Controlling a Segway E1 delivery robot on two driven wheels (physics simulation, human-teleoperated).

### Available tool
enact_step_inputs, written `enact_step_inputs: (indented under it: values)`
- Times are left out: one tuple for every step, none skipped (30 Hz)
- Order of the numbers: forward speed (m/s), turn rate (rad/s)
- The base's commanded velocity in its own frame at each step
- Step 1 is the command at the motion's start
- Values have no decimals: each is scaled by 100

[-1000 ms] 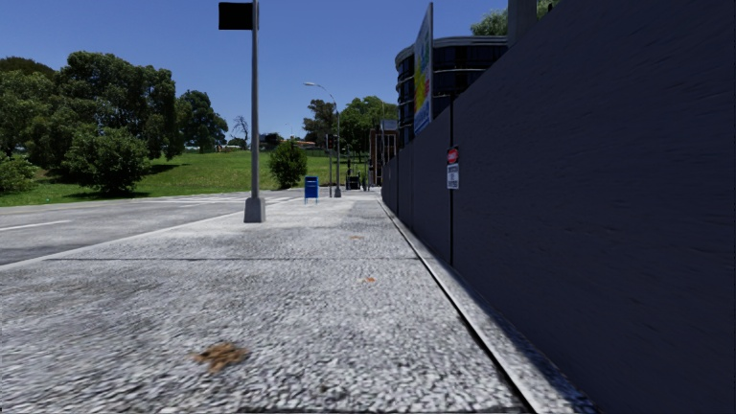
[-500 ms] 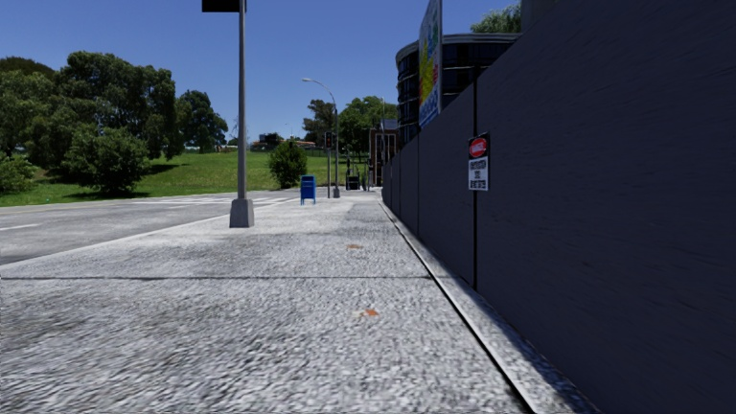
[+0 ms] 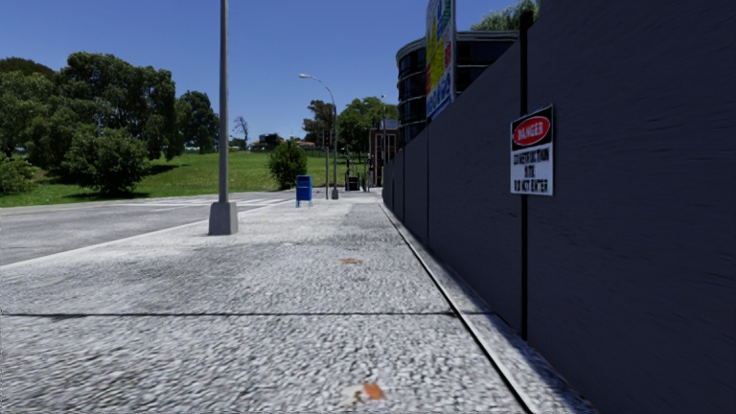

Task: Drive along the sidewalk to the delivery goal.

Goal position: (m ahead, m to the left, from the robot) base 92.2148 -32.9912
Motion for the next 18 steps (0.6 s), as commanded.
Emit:
enact_step_inputs:
  values:
    - [200, 0]
    - [200, 0]
    - [200, 0]
    - [200, 0]
    - [200, 0]
    - [200, 0]
    - [200, 0]
    - [200, 0]
    - [200, 0]
    - [200, 0]
    - [200, 0]
    - [200, 0]
    - [200, 0]
    - [200, 0]
    - [200, 0]
    - [200, 0]
    - [200, 0]
    - [200, 0]
